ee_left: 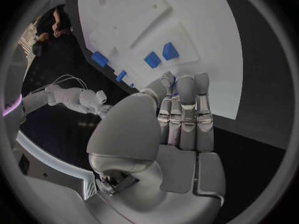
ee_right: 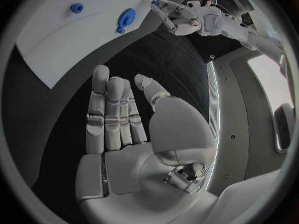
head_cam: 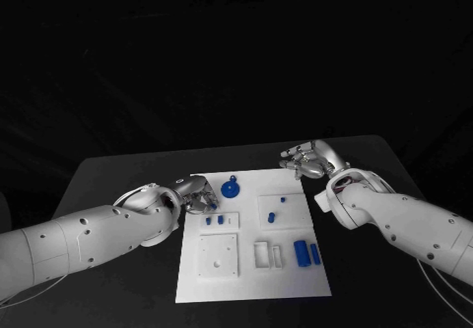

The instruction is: Assemble the parts on the task board

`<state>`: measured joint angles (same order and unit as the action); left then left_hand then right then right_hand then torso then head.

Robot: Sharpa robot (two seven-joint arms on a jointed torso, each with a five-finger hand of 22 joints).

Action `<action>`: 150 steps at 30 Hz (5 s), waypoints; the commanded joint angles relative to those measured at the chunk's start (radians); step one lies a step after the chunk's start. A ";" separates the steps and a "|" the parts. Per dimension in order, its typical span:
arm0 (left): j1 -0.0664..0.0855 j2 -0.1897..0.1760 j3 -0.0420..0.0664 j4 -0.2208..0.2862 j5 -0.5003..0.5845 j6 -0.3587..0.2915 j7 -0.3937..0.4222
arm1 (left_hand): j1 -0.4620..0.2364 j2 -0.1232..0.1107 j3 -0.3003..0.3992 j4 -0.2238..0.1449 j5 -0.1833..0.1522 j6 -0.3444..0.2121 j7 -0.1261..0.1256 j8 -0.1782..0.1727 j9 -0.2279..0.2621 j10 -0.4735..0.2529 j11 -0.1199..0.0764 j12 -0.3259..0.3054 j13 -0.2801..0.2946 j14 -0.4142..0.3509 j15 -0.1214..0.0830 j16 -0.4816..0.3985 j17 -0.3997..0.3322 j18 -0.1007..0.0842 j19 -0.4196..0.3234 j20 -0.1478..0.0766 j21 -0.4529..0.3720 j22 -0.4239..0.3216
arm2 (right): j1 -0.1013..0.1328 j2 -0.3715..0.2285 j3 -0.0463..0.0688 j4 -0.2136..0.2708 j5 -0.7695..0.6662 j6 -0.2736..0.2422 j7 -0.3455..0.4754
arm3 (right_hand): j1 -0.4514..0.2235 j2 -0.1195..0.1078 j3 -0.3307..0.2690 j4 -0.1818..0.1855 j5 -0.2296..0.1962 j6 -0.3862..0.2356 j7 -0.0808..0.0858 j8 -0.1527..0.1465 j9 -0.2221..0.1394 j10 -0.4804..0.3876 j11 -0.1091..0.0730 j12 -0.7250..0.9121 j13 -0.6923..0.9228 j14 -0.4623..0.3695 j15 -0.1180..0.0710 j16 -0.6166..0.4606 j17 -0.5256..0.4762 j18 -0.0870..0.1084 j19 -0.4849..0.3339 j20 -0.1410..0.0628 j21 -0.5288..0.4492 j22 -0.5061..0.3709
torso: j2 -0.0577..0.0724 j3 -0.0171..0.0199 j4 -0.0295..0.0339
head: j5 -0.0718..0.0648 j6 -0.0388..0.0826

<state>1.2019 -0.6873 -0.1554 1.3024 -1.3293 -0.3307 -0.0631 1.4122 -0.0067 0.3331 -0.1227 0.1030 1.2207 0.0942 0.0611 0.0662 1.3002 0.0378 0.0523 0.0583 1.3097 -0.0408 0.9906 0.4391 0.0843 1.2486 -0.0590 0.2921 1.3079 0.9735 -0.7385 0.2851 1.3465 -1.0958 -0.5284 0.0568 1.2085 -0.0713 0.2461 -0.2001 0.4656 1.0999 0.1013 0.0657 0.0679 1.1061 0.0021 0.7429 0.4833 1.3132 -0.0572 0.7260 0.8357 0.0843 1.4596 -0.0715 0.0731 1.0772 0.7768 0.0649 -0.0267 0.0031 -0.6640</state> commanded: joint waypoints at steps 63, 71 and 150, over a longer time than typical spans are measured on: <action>-0.008 0.053 0.000 -0.046 -0.035 0.068 -0.036 | 0.008 -0.001 -0.002 0.002 0.001 -0.004 0.001 0.003 0.000 -0.010 0.006 0.006 0.001 0.005 0.002 0.005 0.008 0.014 -0.014 0.001 0.018 0.021 | -0.001 -0.001 0.000 0.002 -0.002 0.011 0.008 | -0.003 -0.006 0.001 0.001 0.004 0.004 0.001 -0.003 -0.001 0.007 0.000 0.000 -0.004 0.005 0.001 -0.005 -0.002 0.008 -0.004 -0.003 0.008 -0.005 | 0.000 0.0005 0.0006 | -0.006 -0.004; -0.008 0.058 -0.002 -0.047 -0.065 0.069 -0.027 | 0.008 -0.001 -0.004 0.002 0.000 -0.003 0.001 0.003 0.000 -0.011 0.006 0.006 0.001 0.003 0.002 0.008 0.010 0.015 -0.015 0.002 0.019 0.021 | -0.001 0.000 0.000 0.002 -0.002 0.012 0.008 | -0.003 -0.006 0.001 0.001 0.004 0.004 0.001 -0.003 -0.001 0.007 0.000 0.000 -0.004 0.005 0.001 -0.005 -0.002 0.008 -0.004 -0.003 0.008 -0.005 | 0.000 0.0003 0.0003 | -0.007 -0.006; 0.039 -0.072 0.030 -0.008 0.513 -0.075 0.139 | 0.007 -0.081 -0.030 0.020 0.011 -0.096 0.022 0.003 0.000 -0.043 0.025 0.010 0.001 -0.043 0.018 -0.095 -0.066 0.010 -0.014 0.018 -0.126 0.016 | -0.001 -0.017 0.000 -0.035 -0.135 0.269 -0.016 | 0.000 -0.002 0.044 -0.027 -0.022 -0.015 0.024 -0.004 -0.001 0.063 0.073 -0.612 -0.423 0.003 0.038 -0.028 -0.079 0.049 -0.018 0.031 0.012 -0.052 | -0.003 0.0008 -0.0013 | -0.001 0.017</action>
<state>1.2383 -0.7576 -0.1257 1.2873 -1.0174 -0.3946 -0.0031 1.4172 -0.0958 0.3032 -0.0986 0.1092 1.1183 0.1160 0.0666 0.0673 1.2514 0.0629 0.0585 0.0595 1.2635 -0.0169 0.9003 0.3751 0.0999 1.2396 -0.0394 0.1682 1.3080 0.9735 -0.7538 0.2852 1.3115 -1.1356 -0.3779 0.0509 1.2085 -0.0713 0.2893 -0.2267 0.4453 1.0794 0.1259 0.0626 0.0661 1.1638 0.0755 0.1424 0.0630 1.3176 -0.0180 0.6975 0.7583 0.1231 1.4414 -0.0411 0.0852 1.0242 0.7743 0.0648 -0.0274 0.0000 -0.6487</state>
